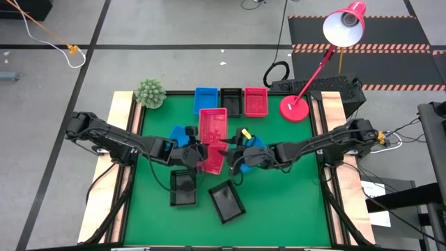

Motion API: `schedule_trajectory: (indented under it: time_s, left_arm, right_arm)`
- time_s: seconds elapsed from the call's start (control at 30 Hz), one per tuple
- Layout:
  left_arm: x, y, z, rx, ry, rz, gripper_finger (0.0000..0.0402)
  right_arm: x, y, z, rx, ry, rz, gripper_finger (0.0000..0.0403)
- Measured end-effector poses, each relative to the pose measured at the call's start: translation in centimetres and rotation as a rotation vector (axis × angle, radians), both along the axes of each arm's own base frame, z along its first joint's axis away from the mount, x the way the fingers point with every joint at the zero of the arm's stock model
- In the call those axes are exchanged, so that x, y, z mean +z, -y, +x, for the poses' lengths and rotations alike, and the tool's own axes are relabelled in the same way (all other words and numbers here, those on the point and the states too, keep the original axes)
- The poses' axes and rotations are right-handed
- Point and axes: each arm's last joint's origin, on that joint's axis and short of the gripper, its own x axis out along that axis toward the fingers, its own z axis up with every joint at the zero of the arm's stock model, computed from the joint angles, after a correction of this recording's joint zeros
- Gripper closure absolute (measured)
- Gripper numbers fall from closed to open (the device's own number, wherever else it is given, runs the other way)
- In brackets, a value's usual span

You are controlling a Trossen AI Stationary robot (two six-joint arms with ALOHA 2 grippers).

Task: Stack baskets by color
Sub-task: Stack the bottom red basket on the top red basket

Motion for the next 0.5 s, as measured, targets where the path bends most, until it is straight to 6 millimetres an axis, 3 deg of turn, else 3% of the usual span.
schedule_trajectory:
  time_s: [0.33,0.5]
  left_arm:
    - [0.0,0.2,-0.1,-0.020,-0.016,0.016,0.0395]
    - [0.0,0.4,-0.1,-0.046,-0.021,0.036,0.0381]
  right_arm:
    - [-2.5,1.1,1.5,-0.043,-0.083,-0.117,0.0222]
    - [-2.7,1.3,1.4,-0.041,-0.123,-0.146,0.0254]
